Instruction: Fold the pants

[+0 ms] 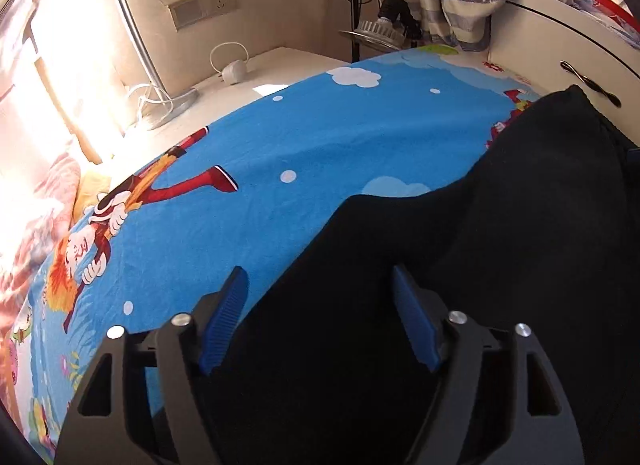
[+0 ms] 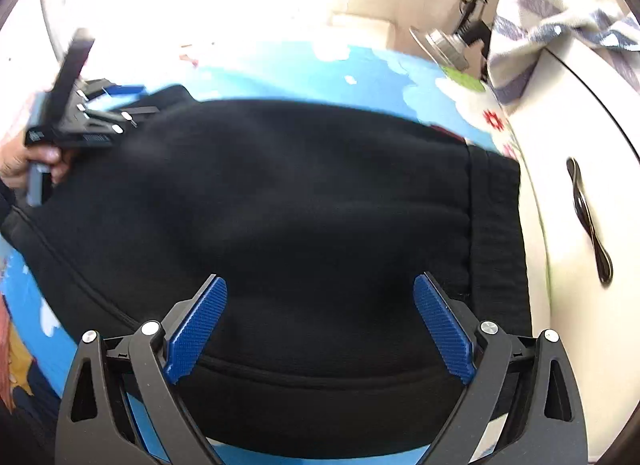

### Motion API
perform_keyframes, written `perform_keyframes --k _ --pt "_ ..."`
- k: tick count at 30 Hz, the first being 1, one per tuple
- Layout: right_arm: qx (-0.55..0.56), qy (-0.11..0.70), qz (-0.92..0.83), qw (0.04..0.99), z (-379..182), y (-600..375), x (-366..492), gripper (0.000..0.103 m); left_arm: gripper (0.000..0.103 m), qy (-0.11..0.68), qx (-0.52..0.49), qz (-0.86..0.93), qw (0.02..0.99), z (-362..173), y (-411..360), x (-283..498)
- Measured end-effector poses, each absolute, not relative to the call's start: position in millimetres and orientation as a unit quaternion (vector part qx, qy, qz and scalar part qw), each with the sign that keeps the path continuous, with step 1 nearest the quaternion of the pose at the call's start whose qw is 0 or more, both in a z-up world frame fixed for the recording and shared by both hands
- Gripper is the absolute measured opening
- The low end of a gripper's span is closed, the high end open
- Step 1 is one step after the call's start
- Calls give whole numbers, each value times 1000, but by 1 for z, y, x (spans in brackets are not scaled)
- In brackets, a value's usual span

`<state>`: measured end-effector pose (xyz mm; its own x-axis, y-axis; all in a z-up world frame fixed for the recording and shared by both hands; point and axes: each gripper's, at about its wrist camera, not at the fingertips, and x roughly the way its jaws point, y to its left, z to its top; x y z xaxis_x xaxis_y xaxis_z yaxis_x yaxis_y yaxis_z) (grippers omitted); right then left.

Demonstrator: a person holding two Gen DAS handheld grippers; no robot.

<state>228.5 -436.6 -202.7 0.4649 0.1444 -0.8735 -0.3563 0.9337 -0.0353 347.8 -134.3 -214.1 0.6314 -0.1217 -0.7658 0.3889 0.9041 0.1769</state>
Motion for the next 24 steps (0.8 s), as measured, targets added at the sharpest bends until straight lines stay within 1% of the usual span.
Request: perform_keyframes --k 2,4,6,8,9,10,11,13,14,15,17,19,21,23,24 --pt "-112 478 164 856 -205 -443 215 90 88 420 100 -134 892 -212 -110 360" --pt "-109 481 165 854 -199 -444 215 91 87 417 94 -97 899 -205 -92 356" --pt "-107 485 152 855 -192 -442 220 91 86 397 70 -61 913 -187 -70 333" --pt "-88 468 150 867 -177 -434 220 95 85 390 -7 -28 921 -175 -36 295" --pt "-67 459 168 870 -169 -428 222 98 84 391 -36 -25 920 -174 -21 273" --pt "-48 453 191 870 -163 -422 228 98 82 394 -42 -22 918 -177 -9 251" --pt "-38 446 211 869 -157 -409 233 98 82 401 -24 -3 916 -183 1 229" --pt "-44 436 241 866 -147 -371 246 98 82 416 25 61 907 -199 33 189" --pt "-53 436 257 861 -144 -346 253 98 82 428 28 88 899 -209 57 172" --pt "-60 436 283 852 -139 -316 254 98 87 424 -6 102 900 -212 90 151" --pt "-86 448 334 825 -136 -248 256 98 87 410 -86 178 891 -205 154 107" --pt "-111 447 381 802 -136 -176 253 98 86 358 -143 256 887 -189 204 53" --pt "-141 447 422 776 -142 -106 250 98 85 300 -262 279 874 -182 247 -3" --pt "-154 456 457 748 -156 -42 238 98 84 264 -361 280 849 -193 274 -45" --pt "-158 463 470 735 -164 -12 234 96 79 260 -396 276 837 -201 282 -58"
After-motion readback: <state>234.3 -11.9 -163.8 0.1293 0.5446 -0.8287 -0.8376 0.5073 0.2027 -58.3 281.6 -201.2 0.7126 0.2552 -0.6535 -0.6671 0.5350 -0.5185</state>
